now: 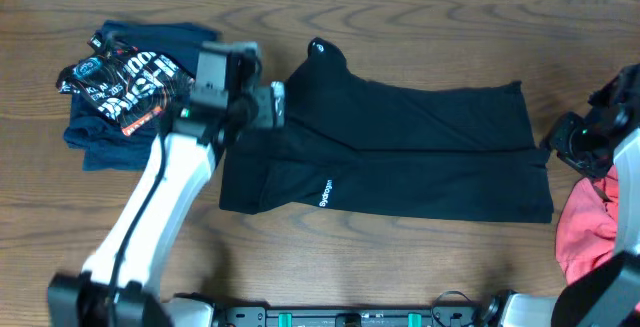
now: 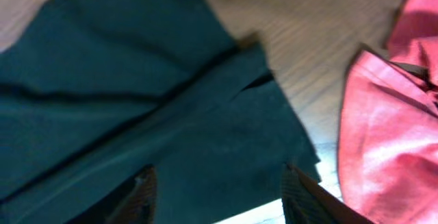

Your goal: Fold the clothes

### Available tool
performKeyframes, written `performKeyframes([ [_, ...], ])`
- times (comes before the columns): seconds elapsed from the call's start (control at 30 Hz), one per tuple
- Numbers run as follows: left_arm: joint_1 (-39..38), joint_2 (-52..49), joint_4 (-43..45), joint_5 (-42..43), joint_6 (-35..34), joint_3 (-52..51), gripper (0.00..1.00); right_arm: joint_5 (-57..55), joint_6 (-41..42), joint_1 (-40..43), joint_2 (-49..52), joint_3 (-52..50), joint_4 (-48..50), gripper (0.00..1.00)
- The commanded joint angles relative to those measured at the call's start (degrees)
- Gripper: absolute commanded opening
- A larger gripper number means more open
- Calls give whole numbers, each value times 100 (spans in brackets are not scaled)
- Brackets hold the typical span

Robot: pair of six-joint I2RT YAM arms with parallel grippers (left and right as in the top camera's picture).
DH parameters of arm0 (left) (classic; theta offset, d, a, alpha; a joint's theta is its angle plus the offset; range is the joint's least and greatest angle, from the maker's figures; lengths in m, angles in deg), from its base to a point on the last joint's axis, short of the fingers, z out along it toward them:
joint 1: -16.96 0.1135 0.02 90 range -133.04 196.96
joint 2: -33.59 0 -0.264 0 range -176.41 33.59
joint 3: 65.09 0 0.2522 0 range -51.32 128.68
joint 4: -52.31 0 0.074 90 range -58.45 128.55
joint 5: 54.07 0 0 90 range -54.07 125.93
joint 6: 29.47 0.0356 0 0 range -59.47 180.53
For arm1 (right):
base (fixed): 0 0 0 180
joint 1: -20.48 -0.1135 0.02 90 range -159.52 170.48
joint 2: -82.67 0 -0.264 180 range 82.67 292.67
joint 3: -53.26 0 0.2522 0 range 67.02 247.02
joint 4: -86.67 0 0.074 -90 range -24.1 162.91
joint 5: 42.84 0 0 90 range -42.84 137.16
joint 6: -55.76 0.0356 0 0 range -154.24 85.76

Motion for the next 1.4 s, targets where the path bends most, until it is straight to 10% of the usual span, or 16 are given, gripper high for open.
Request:
performKeyframes([
  [0.0,26,-859,68,463,400,748,86,448,-306,37,-48,17,-90,57],
  [0.77,0,-4404,2776,1180,389,2247,85,448,-304,37,-46,0,-337,54],
  [1.37,-142,-4603,3261,1174,391,2240,42,553,-304,37,-46,0,-280,44],
])
